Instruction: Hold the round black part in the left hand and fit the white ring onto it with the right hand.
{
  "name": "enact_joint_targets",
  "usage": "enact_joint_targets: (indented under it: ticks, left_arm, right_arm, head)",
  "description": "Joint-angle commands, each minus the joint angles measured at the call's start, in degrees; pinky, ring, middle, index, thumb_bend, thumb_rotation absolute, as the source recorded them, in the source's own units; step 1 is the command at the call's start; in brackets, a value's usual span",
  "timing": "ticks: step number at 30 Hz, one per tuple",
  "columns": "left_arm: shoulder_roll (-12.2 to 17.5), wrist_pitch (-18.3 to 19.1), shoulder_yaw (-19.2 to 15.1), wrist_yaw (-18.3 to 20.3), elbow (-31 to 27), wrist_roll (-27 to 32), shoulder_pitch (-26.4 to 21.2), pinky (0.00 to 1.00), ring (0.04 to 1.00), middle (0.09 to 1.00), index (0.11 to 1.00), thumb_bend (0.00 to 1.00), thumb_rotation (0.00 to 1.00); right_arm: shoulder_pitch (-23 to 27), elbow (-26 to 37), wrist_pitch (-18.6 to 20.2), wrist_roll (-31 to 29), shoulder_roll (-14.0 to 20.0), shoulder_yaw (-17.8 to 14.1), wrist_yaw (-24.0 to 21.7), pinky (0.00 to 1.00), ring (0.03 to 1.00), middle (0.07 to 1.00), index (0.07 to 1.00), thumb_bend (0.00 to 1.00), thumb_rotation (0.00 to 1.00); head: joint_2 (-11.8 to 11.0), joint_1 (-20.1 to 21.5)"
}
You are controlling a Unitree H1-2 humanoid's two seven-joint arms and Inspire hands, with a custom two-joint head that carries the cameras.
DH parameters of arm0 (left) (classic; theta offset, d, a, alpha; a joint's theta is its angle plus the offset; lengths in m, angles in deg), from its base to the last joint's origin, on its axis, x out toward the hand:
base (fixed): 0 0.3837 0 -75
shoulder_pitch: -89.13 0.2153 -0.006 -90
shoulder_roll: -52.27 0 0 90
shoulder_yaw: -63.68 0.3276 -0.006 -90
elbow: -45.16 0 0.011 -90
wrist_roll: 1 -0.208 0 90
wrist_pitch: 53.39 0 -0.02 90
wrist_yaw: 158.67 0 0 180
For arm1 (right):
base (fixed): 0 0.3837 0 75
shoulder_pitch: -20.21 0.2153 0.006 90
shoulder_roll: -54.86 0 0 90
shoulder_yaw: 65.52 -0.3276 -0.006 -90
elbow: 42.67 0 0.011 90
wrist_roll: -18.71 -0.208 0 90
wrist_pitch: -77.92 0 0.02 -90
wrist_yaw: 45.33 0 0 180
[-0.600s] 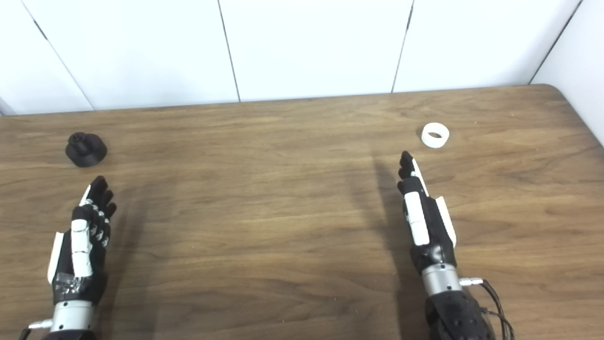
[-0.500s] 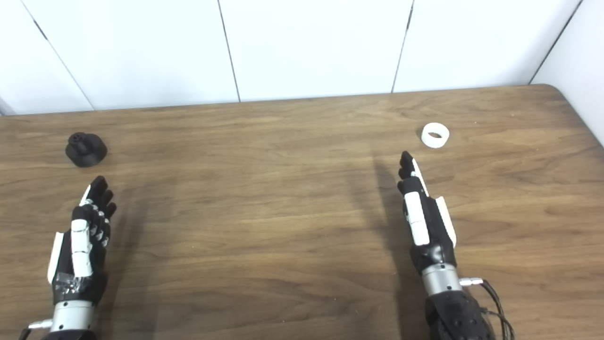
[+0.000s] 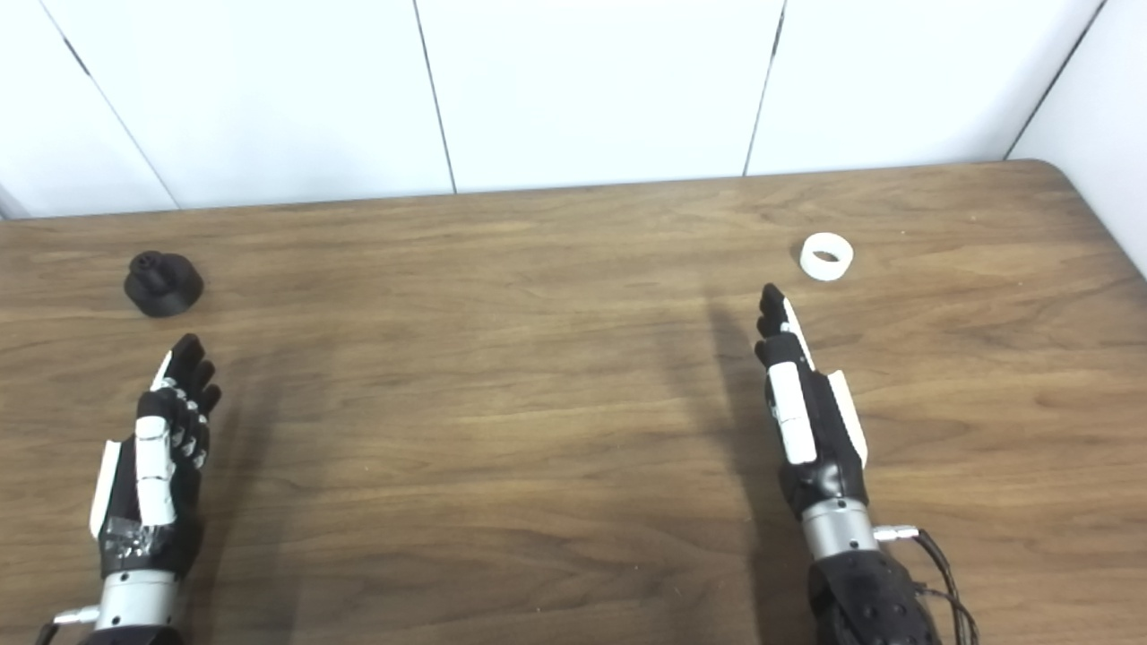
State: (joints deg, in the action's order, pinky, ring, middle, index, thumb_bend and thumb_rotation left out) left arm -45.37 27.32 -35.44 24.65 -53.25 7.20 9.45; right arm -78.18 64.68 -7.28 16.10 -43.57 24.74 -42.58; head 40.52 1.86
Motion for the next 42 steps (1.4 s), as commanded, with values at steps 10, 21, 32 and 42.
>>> enact_joint_targets:
  ticks: [10,21,32,42]
  left_arm:
    - [-1.8,-3.9,1.5,-0.4,1.8,-2.4,1.4,1.0,1.0,0.997,0.95,0.44,0.99]
    - [-4.2,-5.7,3.3,-1.3,3.3,-5.4,1.7,1.0,1.0,0.999,0.952,0.41,0.96]
    - [-5.4,-8.3,4.8,-2.5,5.6,-8.4,1.5,1.0,1.0,1.0,0.955,0.45,0.93]
    - [-5.9,-10.6,5.8,-3.3,7.6,-10.1,1.2,1.0,1.0,1.0,0.959,0.44,0.92]
  right_arm:
    - [-0.6,-0.2,-3.5,-3.1,0.0,-2.1,-2.2,1.0,1.0,1.0,0.988,0.54,1.0]
    - [-0.8,-2.8,-5.9,-4.5,1.2,-3.4,-5.0,1.0,1.0,1.0,1.0,0.5,1.0]
    - [-0.7,-3.3,-5.4,-6.1,1.8,-4.0,-7.3,1.0,1.0,1.0,1.0,0.52,1.0]
    - [-0.5,-4.8,-6.2,-5.4,0.3,-5.4,-5.9,1.0,0.999,0.975,0.963,0.59,1.0]
  head:
    - [-3.9,-8.7]
    - [-8.7,-15.8]
    - [-12.4,-20.3]
    - [-14.5,-22.8]
